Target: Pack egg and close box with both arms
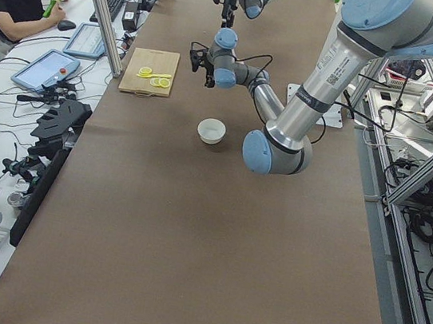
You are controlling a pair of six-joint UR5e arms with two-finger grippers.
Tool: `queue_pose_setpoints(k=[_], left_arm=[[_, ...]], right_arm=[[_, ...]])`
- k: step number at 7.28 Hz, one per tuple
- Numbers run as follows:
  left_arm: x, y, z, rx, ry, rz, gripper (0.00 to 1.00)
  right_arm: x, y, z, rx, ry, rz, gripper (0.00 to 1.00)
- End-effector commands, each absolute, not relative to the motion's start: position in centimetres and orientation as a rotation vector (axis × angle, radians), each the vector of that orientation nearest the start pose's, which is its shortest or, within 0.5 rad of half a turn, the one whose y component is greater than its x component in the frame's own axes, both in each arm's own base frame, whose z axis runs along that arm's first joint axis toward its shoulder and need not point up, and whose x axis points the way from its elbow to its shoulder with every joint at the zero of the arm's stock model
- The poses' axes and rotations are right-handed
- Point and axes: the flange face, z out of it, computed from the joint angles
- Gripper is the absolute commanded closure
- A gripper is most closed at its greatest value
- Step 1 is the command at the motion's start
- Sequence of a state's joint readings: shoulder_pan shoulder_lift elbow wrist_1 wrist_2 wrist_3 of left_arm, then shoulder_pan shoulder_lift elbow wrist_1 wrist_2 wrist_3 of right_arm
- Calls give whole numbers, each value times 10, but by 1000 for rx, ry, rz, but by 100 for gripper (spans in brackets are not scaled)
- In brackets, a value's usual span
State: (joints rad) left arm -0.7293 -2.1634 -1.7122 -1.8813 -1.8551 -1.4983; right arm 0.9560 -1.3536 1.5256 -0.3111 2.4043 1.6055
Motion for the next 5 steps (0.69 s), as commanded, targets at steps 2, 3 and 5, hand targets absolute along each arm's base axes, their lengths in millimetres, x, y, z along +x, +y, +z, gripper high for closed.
queue_pose_setpoints(k=[2, 3, 5], left_arm=[[250, -564, 303, 234, 789, -208, 2], [201, -564, 356, 228, 743, -99, 2], [125, -548, 453, 190, 690, -40, 2]], right_arm=[[-173, -515, 557, 225, -1038, 46, 0], [-134, -532, 582, 259, -876, -81, 0], [-58, -532, 628, 193, -720, -274, 0]])
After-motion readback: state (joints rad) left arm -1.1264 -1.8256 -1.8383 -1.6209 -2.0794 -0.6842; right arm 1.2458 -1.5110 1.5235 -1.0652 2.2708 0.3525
